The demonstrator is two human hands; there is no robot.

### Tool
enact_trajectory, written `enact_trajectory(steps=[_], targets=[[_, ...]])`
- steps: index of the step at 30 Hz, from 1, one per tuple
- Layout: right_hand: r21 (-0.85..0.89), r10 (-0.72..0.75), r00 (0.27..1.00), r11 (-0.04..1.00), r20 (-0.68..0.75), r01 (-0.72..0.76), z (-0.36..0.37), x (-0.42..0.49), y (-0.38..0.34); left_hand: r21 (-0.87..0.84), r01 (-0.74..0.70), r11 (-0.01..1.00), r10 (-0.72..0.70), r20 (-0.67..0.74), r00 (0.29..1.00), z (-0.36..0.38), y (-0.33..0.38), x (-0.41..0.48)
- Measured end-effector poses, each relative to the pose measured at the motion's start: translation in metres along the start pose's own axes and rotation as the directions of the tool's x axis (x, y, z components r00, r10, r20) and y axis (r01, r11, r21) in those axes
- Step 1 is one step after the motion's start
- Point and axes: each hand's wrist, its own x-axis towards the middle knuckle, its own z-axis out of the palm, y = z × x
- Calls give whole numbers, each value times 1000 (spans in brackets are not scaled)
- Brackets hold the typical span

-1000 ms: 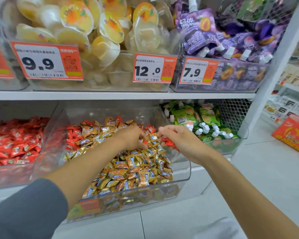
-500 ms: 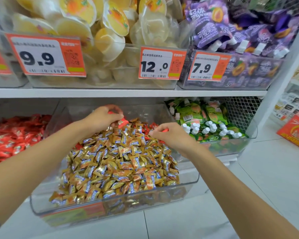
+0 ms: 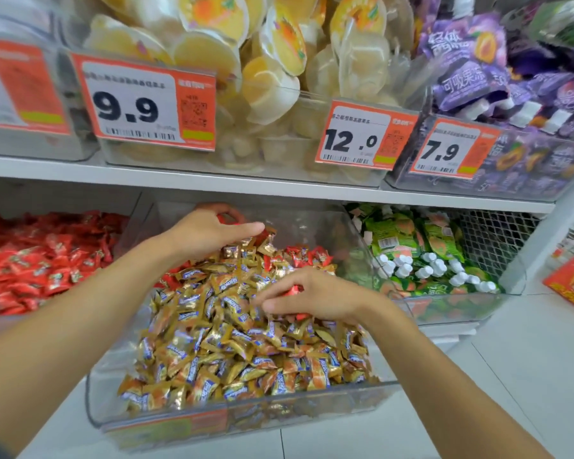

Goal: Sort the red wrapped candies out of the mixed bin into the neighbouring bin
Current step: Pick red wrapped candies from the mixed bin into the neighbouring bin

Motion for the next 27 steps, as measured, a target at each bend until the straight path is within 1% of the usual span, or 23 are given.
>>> enact_trajectory(steps=[1,2,4,5,6,7,9,11,13,15,17,19,21,23,25,27], targets=[[-27,7,993,1000,-116,-11,-6,-3,6,5,-12,1000,12,3,1000,0,0,1],[-63,19,966,997,-257,-36,-13,-4,13,14,-22,1000,22,12,1000,1,-1,3],[-110,67,862,984,-503,-140,-26,0,30,-8,-13,1000,14,48,999,3,-1,4],[-110,96,814,975,-572,-192,-29,4,38,-38,8,999,-6,69,998,4,0,4],[-105,126,790,966,-600,-234,-30,7,43,-49,19,999,-15,82,996,4,-1,5],[-117,155,791,955,-591,-274,-28,11,46,-37,18,999,-14,94,995,4,-1,5],[-161,191,839,937,-509,-311,-17,17,51,9,5,1000,-6,126,992,3,-1,4],[-159,168,872,950,-459,-267,-7,21,54,59,-17,998,8,159,987,3,-4,2],[-75,112,860,982,-498,-172,-8,21,53,122,-66,990,42,187,981,2,-6,1],[14,69,825,997,-561,-74,-14,17,48,128,-109,986,82,199,977,4,-6,1],[56,44,798,998,-601,-13,-21,13,43,129,-125,984,94,227,969,12,-4,0],[98,48,770,995,-636,19,-25,12,41,227,-138,964,76,260,963,26,-3,4],[131,86,742,991,-665,2,-28,14,43,358,-185,915,73,305,949,41,-5,9],[97,105,724,994,-682,-52,-31,18,48,462,-225,858,65,336,939,50,-8,14],[11,85,727,994,-682,-106,-31,27,54,576,-263,774,56,351,935,52,-10,17],[-77,86,756,981,-648,-178,-28,36,60,637,-293,713,73,348,935,52,-13,17]])
